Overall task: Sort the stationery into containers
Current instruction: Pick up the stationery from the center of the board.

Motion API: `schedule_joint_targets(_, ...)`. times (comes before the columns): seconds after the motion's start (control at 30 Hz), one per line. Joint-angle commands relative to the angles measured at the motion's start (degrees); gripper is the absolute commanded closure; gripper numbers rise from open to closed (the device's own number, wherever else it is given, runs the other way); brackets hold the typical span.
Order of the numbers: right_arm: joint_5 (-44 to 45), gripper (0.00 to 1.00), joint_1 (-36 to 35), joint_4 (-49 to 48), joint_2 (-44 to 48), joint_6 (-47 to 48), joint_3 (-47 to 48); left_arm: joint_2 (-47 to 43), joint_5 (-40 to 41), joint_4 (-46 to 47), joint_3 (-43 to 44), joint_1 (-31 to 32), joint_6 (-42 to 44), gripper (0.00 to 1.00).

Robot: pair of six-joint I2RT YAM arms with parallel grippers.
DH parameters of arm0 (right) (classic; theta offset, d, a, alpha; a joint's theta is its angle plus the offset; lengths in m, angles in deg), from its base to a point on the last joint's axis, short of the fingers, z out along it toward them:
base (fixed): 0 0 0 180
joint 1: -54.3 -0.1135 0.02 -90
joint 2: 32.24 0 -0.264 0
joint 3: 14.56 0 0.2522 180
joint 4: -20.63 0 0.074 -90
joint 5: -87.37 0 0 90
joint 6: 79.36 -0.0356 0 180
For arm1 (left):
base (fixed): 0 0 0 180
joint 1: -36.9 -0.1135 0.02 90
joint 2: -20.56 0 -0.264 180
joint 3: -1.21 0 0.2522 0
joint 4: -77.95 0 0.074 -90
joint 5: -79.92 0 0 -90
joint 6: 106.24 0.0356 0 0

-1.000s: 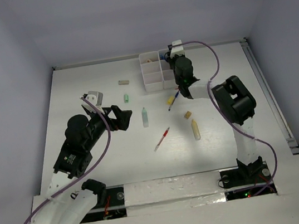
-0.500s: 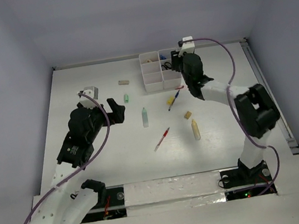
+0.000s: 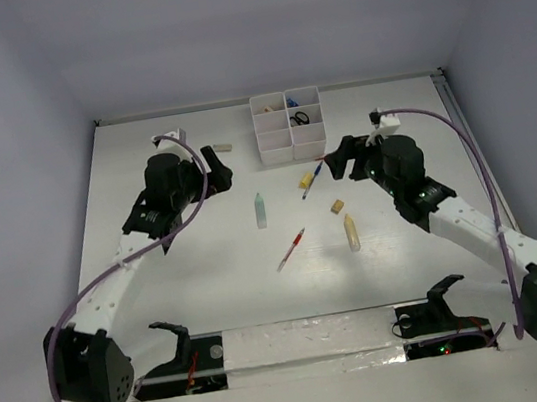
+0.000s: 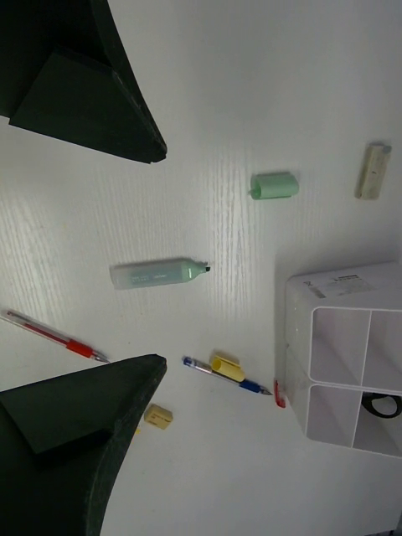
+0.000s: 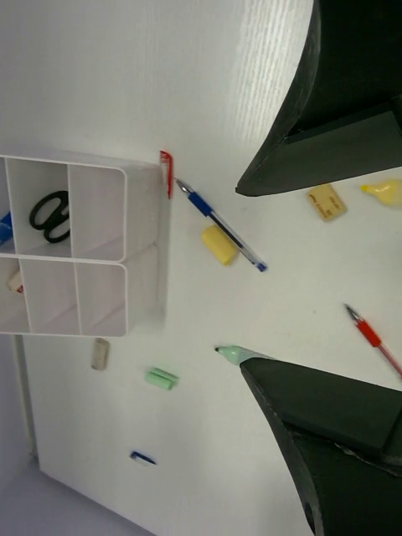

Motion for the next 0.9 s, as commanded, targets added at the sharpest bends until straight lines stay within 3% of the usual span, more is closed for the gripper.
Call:
schedule_joint_targets(0.0,-3.9,0.16,-0.1,2.7,5.8,-1.7,-2.1,4.8,0.2,4.4,2.8,0.2,-5.2,0.01)
schedule_joint_targets(0.17,-3.2,0.16,-0.1,-0.8,10.5,-3.1,-6.5,14.9,7.9,10.3,4.4,0.2,-6.7,0.02)
schedule_joint_targets(0.27,-3.7,0.17,-0.1,-2.0,11.3,-3.6,-7.5,22.4,10.9,11.9,9.1,0.2,-3.5,0.04)
schedule_joint_targets(0.43,-3.2,0.17,-0.1,-2.6,12.5,-3.9,-8.5,40.0,13.0,6.4,28.1,0.2,5.4,0.04)
schedule_joint_targets(0.7,-3.2,0.18,-0.1,-2.9,13.0,-4.1,-8.7,55.1,14.8,0.8,44.0,-1.0,14.0,0.04)
schedule_joint_targets(0.87,-3.0,0.18,-0.1,-2.9,13.0,-4.0,-8.7,60.9,14.6,-2.1,49.6,-1.5,16.2,0.05)
